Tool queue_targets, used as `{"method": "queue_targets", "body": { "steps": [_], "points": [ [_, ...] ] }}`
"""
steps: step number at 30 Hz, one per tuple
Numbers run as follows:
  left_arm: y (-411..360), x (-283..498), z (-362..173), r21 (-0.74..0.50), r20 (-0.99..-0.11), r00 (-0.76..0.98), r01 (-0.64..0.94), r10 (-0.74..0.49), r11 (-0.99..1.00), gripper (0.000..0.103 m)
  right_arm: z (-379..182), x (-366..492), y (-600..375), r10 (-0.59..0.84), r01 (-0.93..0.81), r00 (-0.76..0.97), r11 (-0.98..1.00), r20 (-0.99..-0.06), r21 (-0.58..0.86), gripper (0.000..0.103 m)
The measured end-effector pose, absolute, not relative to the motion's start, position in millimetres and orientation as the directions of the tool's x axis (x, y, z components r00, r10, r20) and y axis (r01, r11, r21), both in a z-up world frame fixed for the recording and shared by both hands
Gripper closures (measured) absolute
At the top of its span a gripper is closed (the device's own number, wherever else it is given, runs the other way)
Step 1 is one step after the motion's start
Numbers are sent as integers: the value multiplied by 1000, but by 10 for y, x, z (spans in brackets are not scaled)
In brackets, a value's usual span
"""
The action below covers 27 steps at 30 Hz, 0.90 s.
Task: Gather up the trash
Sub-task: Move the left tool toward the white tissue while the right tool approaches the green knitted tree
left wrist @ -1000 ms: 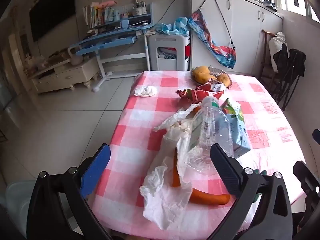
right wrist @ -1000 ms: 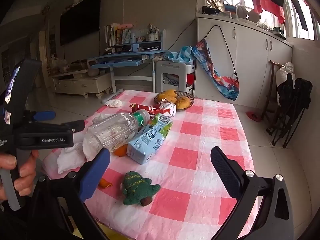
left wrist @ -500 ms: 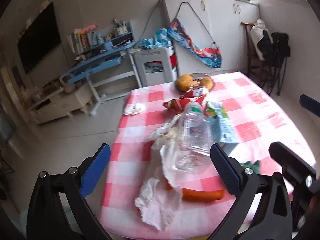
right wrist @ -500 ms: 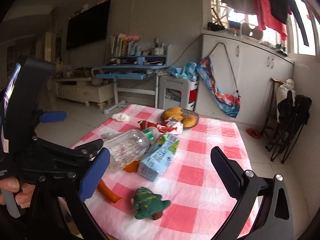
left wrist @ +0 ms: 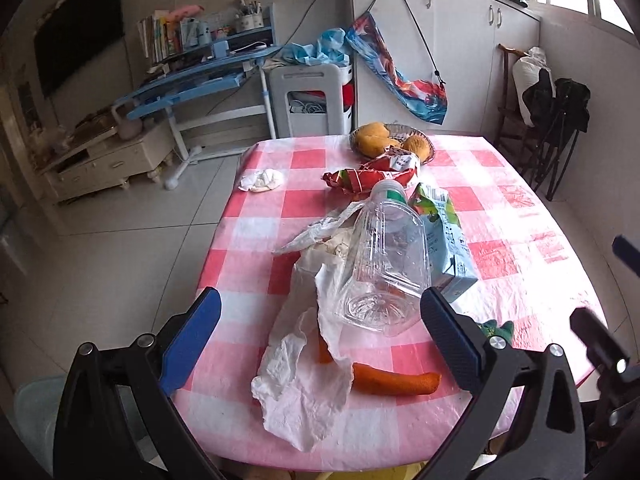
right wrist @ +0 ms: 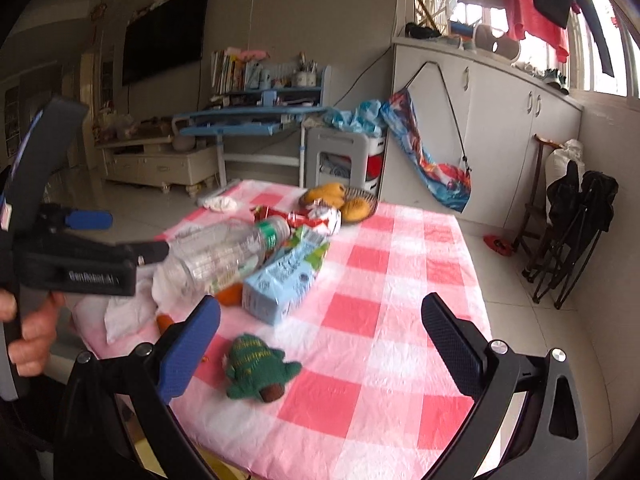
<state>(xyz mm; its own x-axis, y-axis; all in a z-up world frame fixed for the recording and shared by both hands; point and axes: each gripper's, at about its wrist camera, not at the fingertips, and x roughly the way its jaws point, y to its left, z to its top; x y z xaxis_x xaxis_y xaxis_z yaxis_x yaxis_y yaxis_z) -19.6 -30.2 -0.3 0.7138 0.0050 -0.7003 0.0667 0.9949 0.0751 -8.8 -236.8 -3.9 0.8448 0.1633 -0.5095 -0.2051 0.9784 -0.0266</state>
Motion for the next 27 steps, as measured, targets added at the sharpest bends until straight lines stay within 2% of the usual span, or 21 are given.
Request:
{"method": "queue_targets", "body": {
  "steps": [27],
  "points": [
    [-287,-135,-56,77,-718,696,50,20,996,6,-102,-79,-2215,230,-274,801,962,-553,3,6]
  ]
}}
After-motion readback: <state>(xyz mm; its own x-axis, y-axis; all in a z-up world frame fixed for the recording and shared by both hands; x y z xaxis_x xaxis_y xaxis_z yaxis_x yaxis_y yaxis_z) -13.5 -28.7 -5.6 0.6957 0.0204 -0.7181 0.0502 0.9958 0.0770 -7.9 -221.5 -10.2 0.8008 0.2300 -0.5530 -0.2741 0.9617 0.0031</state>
